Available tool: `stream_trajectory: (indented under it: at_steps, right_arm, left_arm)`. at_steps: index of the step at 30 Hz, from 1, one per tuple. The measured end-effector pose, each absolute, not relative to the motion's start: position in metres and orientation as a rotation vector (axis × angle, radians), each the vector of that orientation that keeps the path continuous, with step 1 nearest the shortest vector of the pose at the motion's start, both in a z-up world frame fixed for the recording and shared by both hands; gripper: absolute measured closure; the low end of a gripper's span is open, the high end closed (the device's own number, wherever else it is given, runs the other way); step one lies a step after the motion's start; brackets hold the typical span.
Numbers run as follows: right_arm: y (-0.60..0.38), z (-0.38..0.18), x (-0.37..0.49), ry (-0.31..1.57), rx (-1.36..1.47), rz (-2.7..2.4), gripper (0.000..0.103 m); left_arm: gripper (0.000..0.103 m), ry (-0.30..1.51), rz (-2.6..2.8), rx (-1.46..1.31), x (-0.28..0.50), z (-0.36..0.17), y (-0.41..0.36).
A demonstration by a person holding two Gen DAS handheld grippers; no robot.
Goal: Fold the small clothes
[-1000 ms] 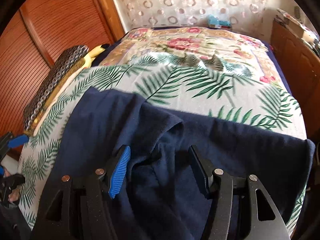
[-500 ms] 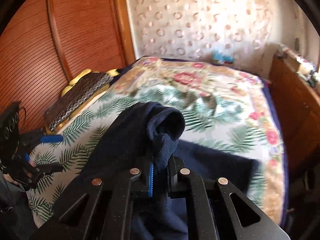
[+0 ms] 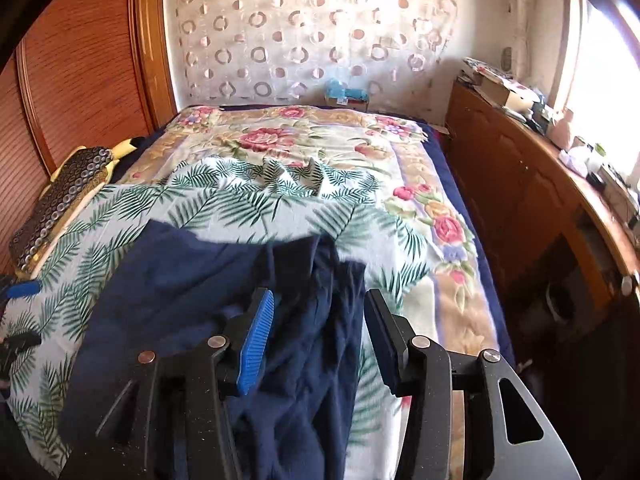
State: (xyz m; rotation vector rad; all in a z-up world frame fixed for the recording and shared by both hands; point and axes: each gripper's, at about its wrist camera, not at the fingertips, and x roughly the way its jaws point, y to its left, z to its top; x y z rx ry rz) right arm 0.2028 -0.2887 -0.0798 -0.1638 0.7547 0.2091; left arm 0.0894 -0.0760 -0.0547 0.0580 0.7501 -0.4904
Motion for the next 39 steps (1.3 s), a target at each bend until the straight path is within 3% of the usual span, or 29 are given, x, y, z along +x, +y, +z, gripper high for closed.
stream_trajectory:
  at_steps: [11,13,15,27,28,31,32,33,39]
  right_arm:
    - [-0.295,-0.119,0.111,0.769,-0.083,0.285,0.053]
    - [-0.298,-0.120,0.104,0.784,-0.056,0.301,0.049]
    - [-0.299,-0.125,0.099,0.786,-0.041,0.292,0.038]
    - [-0.280,-0.138,0.103,0.797,-0.005,0.308,0.037]
    - [-0.279,-0.137,0.104,0.788,-0.017,0.305,0.039]
    - [-0.274,-0.137,0.100,0.775,-0.052,0.300,0.066]
    - [-0.273,-0.138,0.099,0.768,-0.070,0.295,0.086]
    - [-0.272,-0.138,0.098,0.763,-0.085,0.295,0.095]
    - [-0.281,-0.116,0.085,0.689,-0.049,0.343,0.097]
  left_arm:
    - [0.023,0.766,-0.526,0.074,0.082,-0.061,-0.094]
    - [0.023,0.771,-0.529,0.074,0.082,-0.062,-0.095]
    - [0.023,0.774,-0.530,0.073,0.081,-0.064,-0.095]
    - [0.023,0.795,-0.536,0.071,0.078,-0.070,-0.099]
    - [0.023,0.795,-0.536,0.072,0.078,-0.070,-0.099]
    - [0.023,0.794,-0.539,0.073,0.076,-0.069,-0.100]
    - [0.023,0.794,-0.541,0.073,0.077,-0.069,-0.100]
    - [0.023,0.794,-0.542,0.073,0.076,-0.069,-0.101]
    - [0.023,0.797,-0.546,0.073,0.077,-0.069,-0.103]
